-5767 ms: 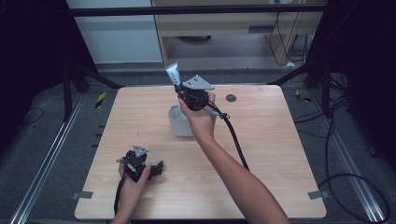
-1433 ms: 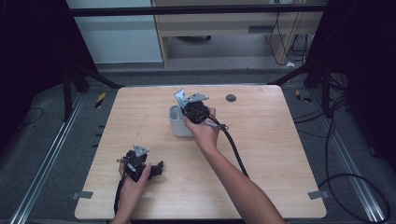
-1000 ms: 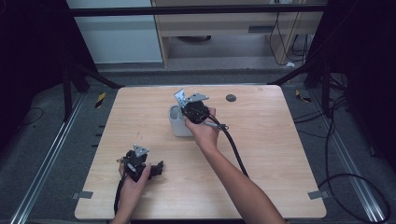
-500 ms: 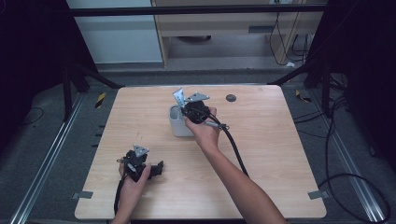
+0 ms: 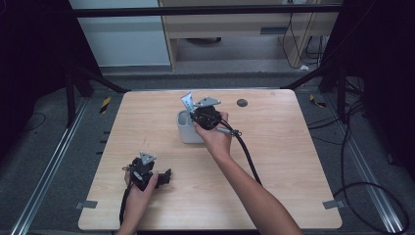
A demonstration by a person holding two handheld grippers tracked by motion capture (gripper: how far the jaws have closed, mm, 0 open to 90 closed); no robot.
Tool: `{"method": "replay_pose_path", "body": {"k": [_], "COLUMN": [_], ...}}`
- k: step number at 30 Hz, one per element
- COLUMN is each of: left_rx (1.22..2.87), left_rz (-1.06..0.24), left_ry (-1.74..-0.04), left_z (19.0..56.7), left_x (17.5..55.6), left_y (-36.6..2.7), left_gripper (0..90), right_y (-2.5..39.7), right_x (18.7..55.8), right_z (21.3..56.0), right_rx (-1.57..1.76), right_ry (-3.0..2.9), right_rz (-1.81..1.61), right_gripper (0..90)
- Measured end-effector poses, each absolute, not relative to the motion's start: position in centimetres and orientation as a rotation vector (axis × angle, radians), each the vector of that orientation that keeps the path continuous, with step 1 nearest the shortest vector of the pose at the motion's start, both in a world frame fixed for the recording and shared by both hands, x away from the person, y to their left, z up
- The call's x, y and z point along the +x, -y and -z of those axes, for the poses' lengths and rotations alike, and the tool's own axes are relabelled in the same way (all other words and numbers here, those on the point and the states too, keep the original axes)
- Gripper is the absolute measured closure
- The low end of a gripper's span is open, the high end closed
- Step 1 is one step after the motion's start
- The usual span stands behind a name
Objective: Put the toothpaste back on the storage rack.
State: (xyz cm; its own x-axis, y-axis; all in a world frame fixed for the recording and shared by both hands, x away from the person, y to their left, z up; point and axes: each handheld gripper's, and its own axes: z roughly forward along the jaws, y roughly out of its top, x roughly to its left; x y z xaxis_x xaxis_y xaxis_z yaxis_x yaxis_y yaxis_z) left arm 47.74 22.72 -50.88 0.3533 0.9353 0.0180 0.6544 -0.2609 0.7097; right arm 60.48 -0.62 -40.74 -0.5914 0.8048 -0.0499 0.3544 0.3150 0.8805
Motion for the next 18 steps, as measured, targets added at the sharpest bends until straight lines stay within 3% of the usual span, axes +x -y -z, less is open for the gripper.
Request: {"method": "replay_pose_path", "body": {"k": [18], "left_rx": [2.009], "left_rz": [-0.595], "left_ry": [-1.378], "left_z": [50.9], "left_x": [47.7], "left_y": [-22.7], "left_gripper": [0.0], "right_y": [1.7], "right_x": [59.6], "right_z": [39.4], "right_rx": [1.022], "right_ry": [-2.083], "right_rz": [-1.237], "right_gripper": [58.3]}}
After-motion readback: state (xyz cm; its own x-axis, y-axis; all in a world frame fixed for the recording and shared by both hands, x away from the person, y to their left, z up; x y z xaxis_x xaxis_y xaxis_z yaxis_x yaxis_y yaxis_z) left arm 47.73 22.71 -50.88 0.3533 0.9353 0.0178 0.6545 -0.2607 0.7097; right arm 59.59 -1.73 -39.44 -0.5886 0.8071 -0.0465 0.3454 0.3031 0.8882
